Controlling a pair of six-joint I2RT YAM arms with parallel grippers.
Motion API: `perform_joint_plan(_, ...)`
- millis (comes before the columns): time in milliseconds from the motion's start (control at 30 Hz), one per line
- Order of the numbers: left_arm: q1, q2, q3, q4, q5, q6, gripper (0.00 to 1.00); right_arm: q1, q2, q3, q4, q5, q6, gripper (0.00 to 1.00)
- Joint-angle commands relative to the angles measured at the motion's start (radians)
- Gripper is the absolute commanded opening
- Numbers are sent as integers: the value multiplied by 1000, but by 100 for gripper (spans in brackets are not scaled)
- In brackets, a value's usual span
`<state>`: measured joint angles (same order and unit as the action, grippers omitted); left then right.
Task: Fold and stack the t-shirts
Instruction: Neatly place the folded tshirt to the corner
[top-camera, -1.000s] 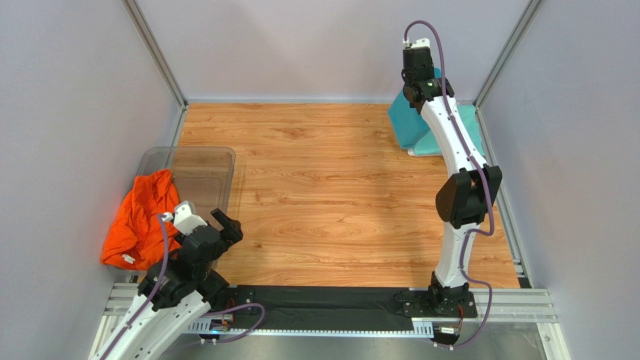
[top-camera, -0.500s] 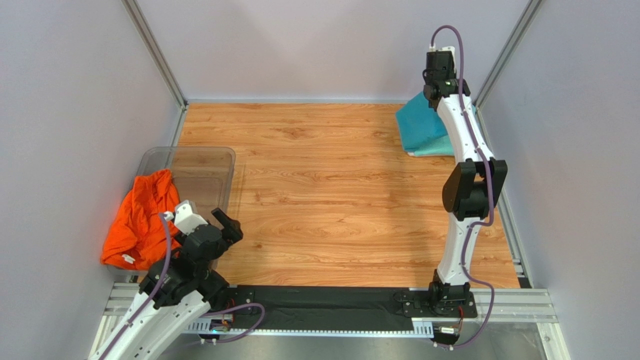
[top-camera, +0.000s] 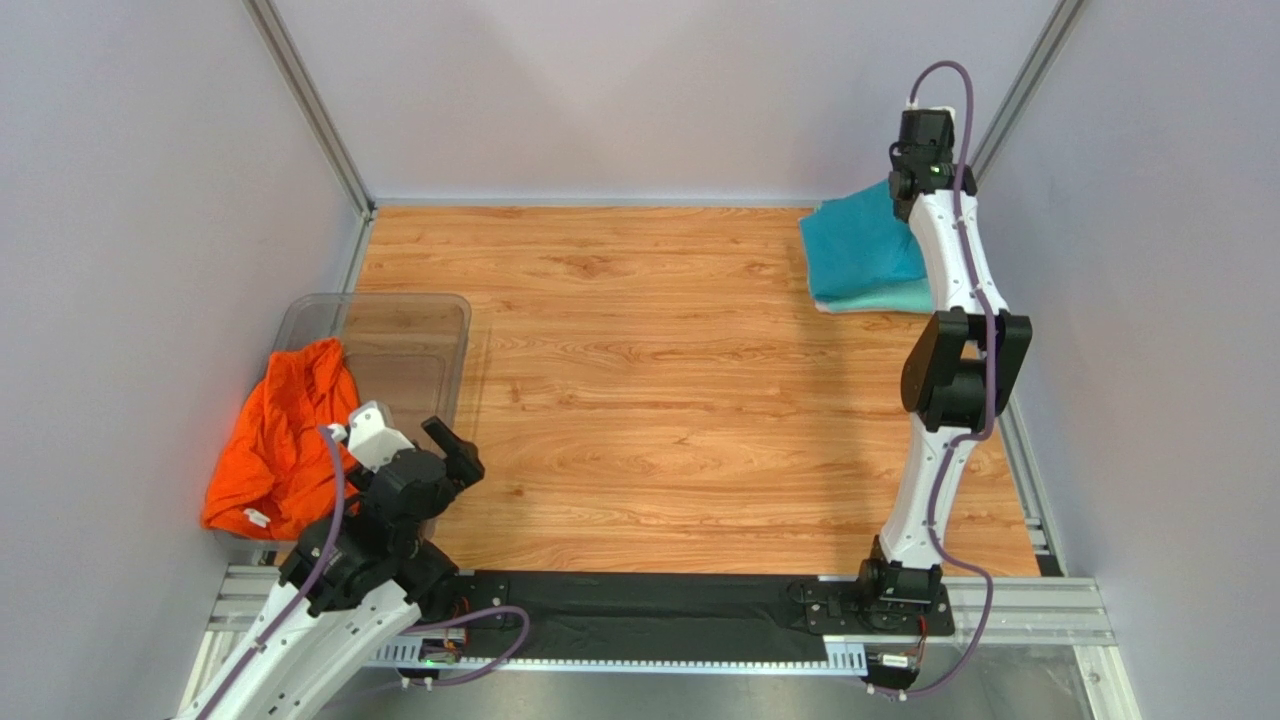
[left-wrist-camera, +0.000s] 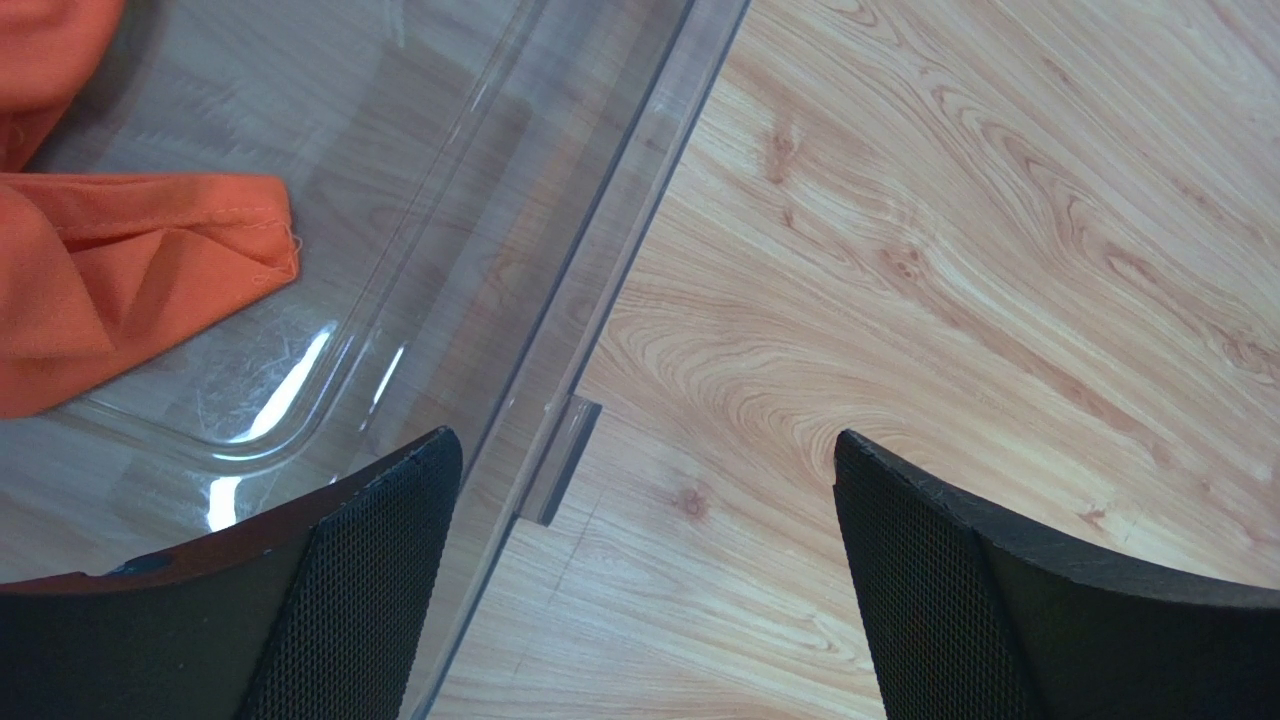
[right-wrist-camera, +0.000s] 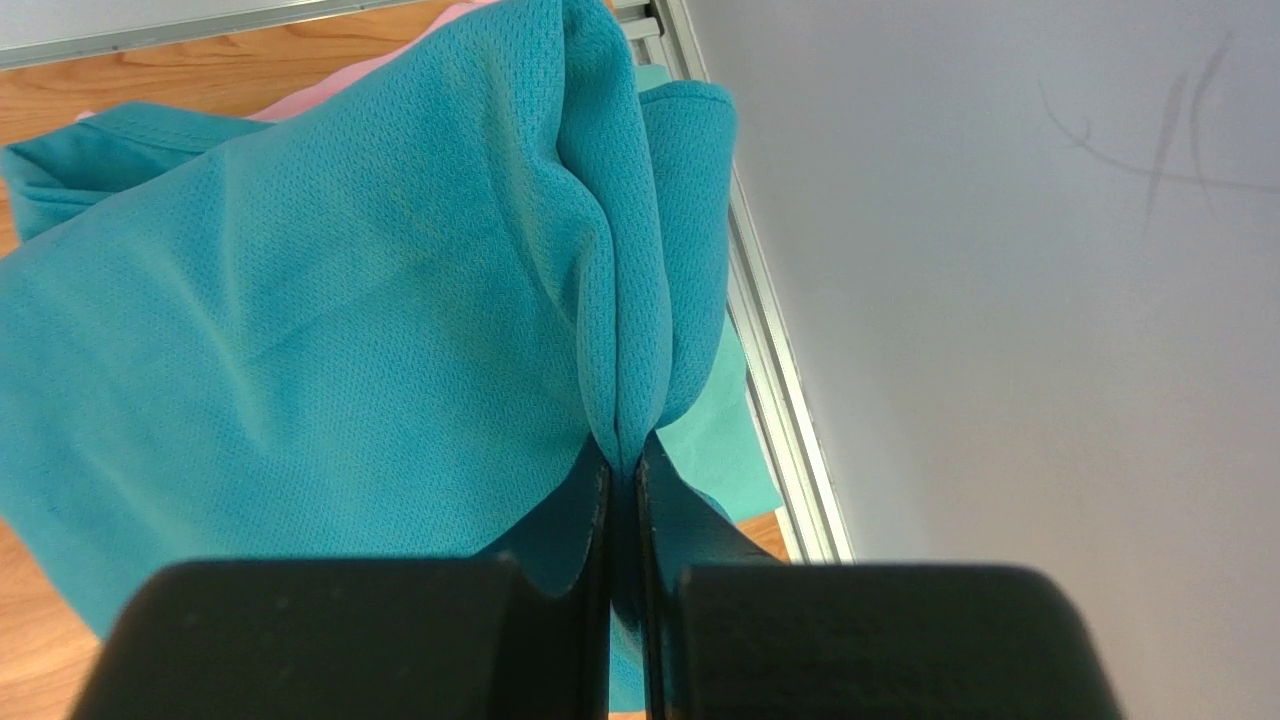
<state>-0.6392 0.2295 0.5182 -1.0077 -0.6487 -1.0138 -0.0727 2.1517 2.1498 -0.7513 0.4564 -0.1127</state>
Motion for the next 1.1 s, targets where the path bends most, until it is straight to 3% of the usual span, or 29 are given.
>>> perform_joint_plan(0,-2,13,48,-15,-31,-19,100,-42,27,25,49,-79,24,0)
perform_joint_plan(167,-2,14,68,-17,-49,-14,100,-97,65,42,56,-197,50,3)
perform_joint_plan(267,-2,25,75,-22,-58,-14,100,-119,92,51,61,-225,44,12)
perform_joint_plan(467,-2,57,106,-42,-66,-12,100,-160,172,91,72,-235,70,14)
perform_joint_plan(533,-2,67,117,-52,-72,-12,100,-168,195,107,72,-252,68,19)
perform_joint_plan(567,-2,74,126,-57,-74,-12,100,-174,200,110,72,-257,71,28)
perform_joint_plan(633,-2,80,135,-68,-83,-12,100,-180,217,123,73,-269,71,32)
perform_joint_plan(700,-2,85,146,-74,-86,-9,100,-187,224,131,70,-266,71,45)
perform_joint_plan(733,-2,87,151,-75,-88,-8,100,-187,229,137,67,-256,71,52)
perform_joint_plan(767,-1,90,158,-75,-89,-5,100,-190,231,142,66,-254,70,69)
perform_joint_plan(867,-1,96,177,-88,-95,1,100,-193,229,165,53,-219,65,91)
perform_joint_plan(967,-1,99,193,-103,-100,3,100,-197,212,185,47,-174,62,98)
perform_joint_plan(1067,-1,99,194,-108,-100,-3,100,-205,172,180,37,-183,84,100)
